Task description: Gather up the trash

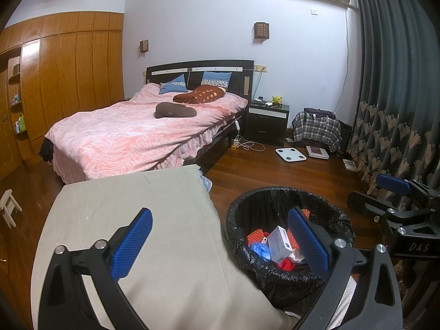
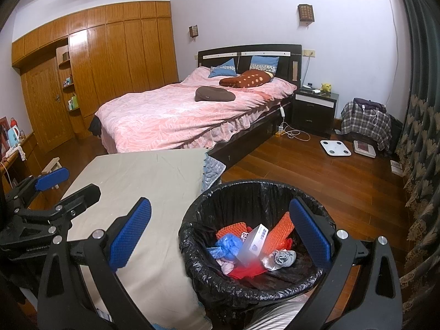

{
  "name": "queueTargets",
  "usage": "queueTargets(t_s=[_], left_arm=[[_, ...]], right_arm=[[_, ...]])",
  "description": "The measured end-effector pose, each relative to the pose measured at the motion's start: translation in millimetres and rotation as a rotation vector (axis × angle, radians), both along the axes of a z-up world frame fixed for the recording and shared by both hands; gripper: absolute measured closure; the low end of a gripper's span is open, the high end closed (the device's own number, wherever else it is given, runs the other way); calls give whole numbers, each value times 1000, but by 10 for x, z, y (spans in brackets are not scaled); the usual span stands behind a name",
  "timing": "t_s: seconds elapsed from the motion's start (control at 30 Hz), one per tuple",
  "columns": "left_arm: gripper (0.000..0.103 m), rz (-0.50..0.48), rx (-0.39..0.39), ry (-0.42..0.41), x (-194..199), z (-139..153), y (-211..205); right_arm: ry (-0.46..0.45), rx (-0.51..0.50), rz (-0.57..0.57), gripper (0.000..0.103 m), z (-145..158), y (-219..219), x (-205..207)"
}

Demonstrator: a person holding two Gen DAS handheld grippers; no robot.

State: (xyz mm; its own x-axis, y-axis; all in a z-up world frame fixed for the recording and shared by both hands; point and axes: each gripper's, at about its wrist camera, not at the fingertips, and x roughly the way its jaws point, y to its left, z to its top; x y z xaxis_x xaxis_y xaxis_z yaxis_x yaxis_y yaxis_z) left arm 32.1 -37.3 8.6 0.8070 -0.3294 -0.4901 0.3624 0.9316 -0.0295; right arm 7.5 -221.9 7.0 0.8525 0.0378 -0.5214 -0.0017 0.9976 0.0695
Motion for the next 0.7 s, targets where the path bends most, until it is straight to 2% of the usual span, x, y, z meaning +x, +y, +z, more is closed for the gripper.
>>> queueTargets(t_s=[0.7], left_arm=[[6,2,0,3,0,6,23]], right_arm=[[2,1,1,5,-7,7,6]])
